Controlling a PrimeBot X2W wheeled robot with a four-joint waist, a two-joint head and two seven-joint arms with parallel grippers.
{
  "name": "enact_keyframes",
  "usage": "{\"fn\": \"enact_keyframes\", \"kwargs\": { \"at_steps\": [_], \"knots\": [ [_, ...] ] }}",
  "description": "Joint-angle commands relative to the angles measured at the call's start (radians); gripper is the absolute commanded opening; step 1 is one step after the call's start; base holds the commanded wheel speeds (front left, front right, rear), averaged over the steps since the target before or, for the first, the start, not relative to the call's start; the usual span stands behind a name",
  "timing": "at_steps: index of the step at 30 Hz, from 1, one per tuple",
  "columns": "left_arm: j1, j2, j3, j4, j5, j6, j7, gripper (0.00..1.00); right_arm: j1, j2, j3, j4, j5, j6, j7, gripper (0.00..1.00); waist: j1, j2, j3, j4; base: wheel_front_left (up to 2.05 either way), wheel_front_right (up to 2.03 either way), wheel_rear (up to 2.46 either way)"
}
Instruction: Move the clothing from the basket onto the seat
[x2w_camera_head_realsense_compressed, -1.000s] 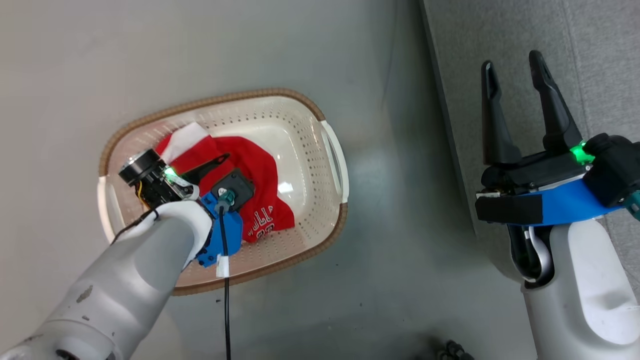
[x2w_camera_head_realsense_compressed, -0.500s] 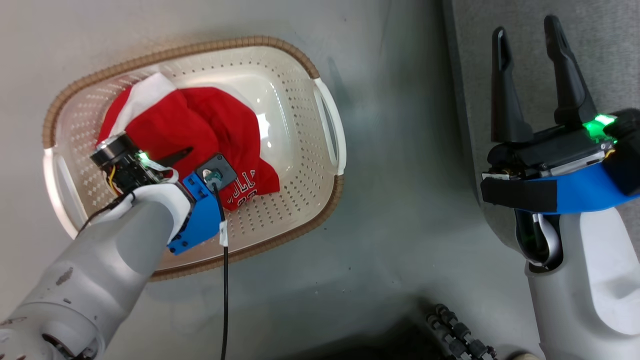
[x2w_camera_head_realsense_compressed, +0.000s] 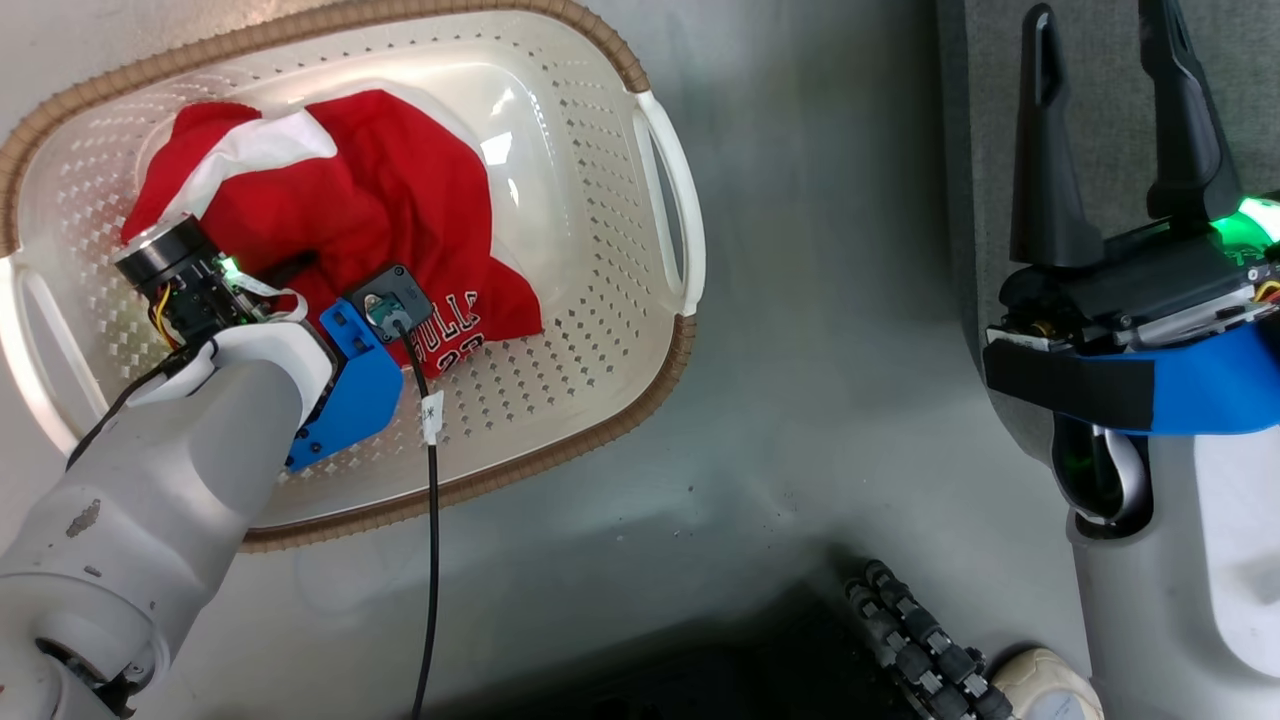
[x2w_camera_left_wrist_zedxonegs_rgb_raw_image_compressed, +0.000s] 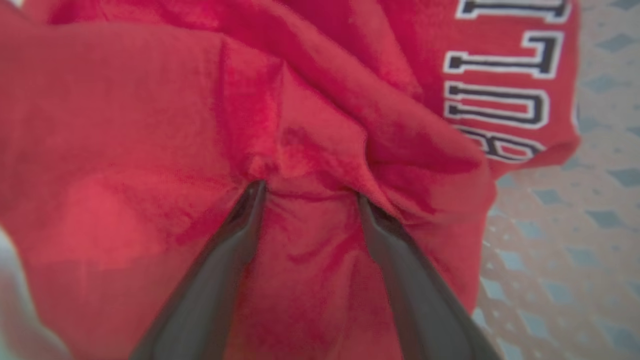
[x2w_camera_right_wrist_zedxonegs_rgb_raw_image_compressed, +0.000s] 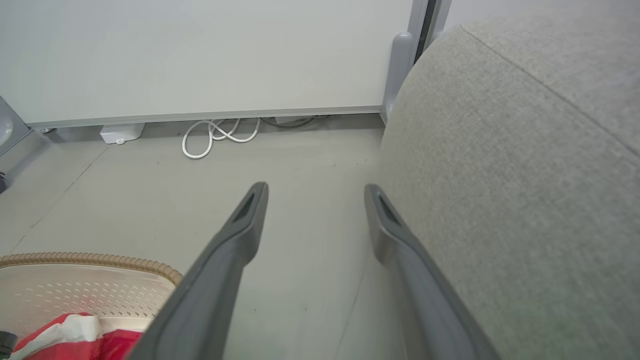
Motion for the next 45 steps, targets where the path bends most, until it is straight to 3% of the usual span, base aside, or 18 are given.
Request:
{"fn": "enact_keyframes", "kwargs": {
  "at_steps": [1, 7, 8, 9, 10, 26, 45],
  "knots": [
    [-0.020, 0.003, -0.003, 0.007, 0.007, 0.000, 0.006, 1.00, 0.003, 0.002, -0.005, -0.010, -0.003, 0.000, 0.000, 1.00, -0.0001, 0.0000, 0.009, -0.003, 0.00, 0.00, 0.00],
    [-0.026, -0.004, -0.003, 0.028, 0.028, 0.001, 0.025, 1.00, 0.003, 0.002, -0.012, -0.034, -0.004, 0.000, 0.000, 1.00, -0.0001, 0.0000, 0.020, -0.007, 0.00, 0.00, 0.00],
    [-0.025, -0.006, -0.004, 0.032, 0.024, 0.001, 0.033, 0.76, 0.003, 0.002, -0.013, -0.036, -0.005, 0.000, 0.000, 1.00, -0.0001, 0.0000, 0.020, -0.007, 0.00, 0.00, 0.00],
    [-0.026, -0.008, -0.004, 0.033, 0.026, 0.001, 0.038, 0.13, 0.003, 0.002, -0.014, -0.037, -0.006, 0.000, 0.000, 1.00, -0.0001, 0.0000, 0.019, -0.007, 0.00, 0.00, 0.00],
    [-0.026, -0.009, -0.004, 0.033, 0.034, 0.001, 0.042, 0.00, 0.002, 0.002, -0.015, -0.037, -0.006, 0.000, 0.000, 1.00, -0.0001, 0.0000, 0.019, -0.007, 0.00, 0.00, 0.00],
    [-0.013, -0.044, -0.003, 0.001, -0.010, 0.001, -0.007, 0.00, -0.015, 0.002, -0.026, -0.014, -0.004, 0.000, 0.000, 1.00, -0.0001, 0.0000, -0.031, 0.015, 0.00, 0.00, 0.00],
    [0.049, -0.156, -0.003, -0.043, -0.051, 0.001, -0.207, 0.00, 0.009, 0.001, -0.053, 0.055, -0.033, 0.000, 0.000, 1.00, -0.0001, 0.0000, -0.245, 0.110, 0.00, 0.00, 0.00]
  ]
}}
